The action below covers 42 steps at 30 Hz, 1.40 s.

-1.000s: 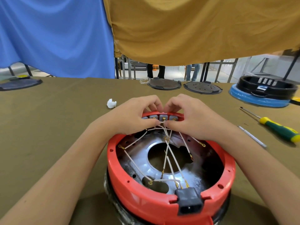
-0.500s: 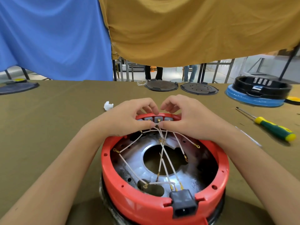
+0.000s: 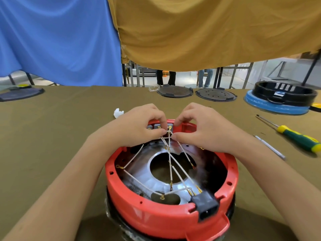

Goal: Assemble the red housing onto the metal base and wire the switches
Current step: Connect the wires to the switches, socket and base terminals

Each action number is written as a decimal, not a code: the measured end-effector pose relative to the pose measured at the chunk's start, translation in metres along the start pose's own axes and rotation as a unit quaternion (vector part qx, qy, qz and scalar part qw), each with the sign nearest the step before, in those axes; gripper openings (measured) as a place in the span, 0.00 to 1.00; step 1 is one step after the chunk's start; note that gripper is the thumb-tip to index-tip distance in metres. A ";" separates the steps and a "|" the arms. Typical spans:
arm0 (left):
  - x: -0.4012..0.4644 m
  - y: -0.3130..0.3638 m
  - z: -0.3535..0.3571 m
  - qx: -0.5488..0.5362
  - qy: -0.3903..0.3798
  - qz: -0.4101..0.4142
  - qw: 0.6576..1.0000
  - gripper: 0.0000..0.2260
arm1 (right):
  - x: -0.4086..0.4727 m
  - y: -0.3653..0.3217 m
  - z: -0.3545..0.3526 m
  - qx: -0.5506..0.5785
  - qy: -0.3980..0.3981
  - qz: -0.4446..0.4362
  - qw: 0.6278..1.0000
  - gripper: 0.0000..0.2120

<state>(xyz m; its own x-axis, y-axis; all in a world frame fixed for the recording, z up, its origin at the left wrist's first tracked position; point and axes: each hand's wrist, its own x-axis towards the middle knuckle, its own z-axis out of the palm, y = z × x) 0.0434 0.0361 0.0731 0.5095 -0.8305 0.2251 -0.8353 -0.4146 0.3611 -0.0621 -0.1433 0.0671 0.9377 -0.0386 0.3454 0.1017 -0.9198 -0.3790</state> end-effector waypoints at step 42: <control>0.002 0.003 0.005 -0.028 -0.003 0.030 0.999 0.01 | 0.001 -0.007 -0.002 0.015 0.015 -0.004 1.000 0.03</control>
<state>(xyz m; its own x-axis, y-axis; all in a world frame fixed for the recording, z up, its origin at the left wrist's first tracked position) 0.0408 0.0316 0.0699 0.4572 -0.8554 0.2436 -0.8516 -0.3421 0.3972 -0.0622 -0.1376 0.0717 0.9265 -0.0440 0.3737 0.1192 -0.9077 -0.4024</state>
